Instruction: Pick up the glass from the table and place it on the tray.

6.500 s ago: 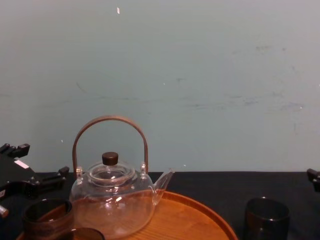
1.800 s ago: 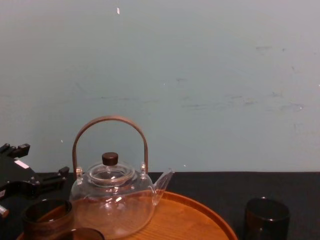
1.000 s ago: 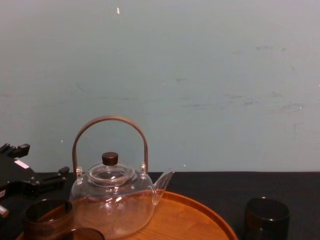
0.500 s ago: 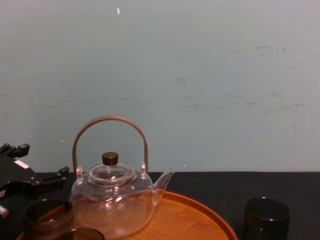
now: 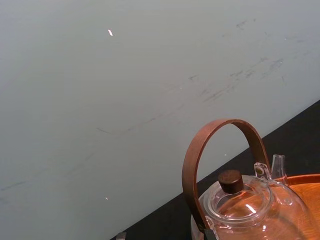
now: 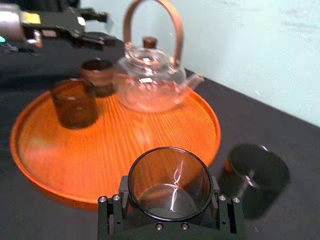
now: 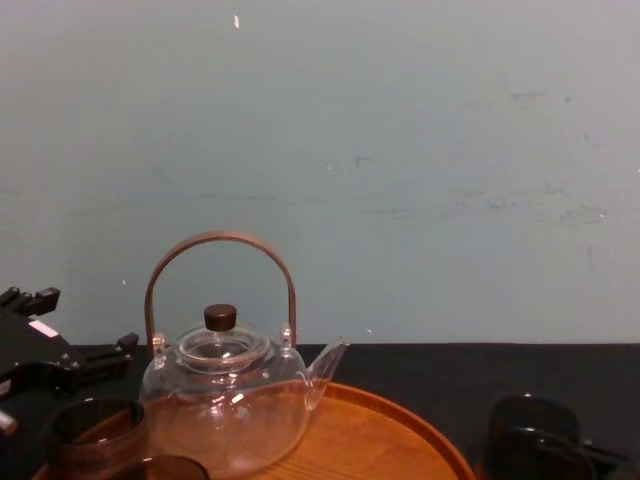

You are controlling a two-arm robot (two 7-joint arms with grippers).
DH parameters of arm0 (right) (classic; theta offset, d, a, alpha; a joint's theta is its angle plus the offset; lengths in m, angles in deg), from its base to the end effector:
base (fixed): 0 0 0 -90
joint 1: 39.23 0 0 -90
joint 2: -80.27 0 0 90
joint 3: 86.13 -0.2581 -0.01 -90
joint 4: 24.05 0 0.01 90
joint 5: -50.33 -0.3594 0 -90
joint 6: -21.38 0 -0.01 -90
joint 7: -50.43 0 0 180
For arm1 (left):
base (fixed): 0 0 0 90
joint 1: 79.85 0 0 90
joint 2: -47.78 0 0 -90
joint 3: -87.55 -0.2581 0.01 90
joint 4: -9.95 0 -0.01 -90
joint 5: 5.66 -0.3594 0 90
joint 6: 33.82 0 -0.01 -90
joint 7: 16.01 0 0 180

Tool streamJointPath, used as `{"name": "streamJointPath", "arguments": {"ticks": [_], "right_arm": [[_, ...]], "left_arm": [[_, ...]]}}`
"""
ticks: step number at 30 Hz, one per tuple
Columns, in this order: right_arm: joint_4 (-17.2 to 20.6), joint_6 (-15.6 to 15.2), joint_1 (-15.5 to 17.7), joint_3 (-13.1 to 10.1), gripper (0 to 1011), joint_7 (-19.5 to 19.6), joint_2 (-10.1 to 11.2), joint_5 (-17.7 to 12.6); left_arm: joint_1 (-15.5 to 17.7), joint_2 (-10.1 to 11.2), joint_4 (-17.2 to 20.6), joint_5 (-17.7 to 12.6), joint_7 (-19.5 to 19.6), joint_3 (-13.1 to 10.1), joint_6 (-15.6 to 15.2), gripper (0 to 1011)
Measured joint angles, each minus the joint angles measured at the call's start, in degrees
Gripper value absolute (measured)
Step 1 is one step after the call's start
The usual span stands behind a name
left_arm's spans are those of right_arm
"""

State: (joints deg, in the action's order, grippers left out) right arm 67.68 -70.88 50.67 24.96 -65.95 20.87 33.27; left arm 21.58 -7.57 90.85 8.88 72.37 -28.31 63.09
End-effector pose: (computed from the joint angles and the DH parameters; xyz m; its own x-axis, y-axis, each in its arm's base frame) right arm 0.3546 -0.0133 -0.2904 0.7281 -0.6790 0.0938 0.6760 0.6886 -0.2625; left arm 0.4007 0.0512 -0.2862 0.2922 0.8802 0.3739 -0.9553 0.2873 0.0702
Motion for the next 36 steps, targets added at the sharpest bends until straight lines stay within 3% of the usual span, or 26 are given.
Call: {"name": "streamJointPath", "arguments": {"ticks": [13,36], "right_arm": [[1.62,-1.18,-1.98,3.26,907,-0.26,-1.89,2.44],[-0.35,-2.63,-6.17,8.25,907,-0.58,-6.02,5.88]], "left_arm": [[0.0,0.0,0.0,0.0,0.0,0.0,0.0,1001],[0.0,0.0,0.0,0.0,0.0,0.0,0.0,1001]]}}
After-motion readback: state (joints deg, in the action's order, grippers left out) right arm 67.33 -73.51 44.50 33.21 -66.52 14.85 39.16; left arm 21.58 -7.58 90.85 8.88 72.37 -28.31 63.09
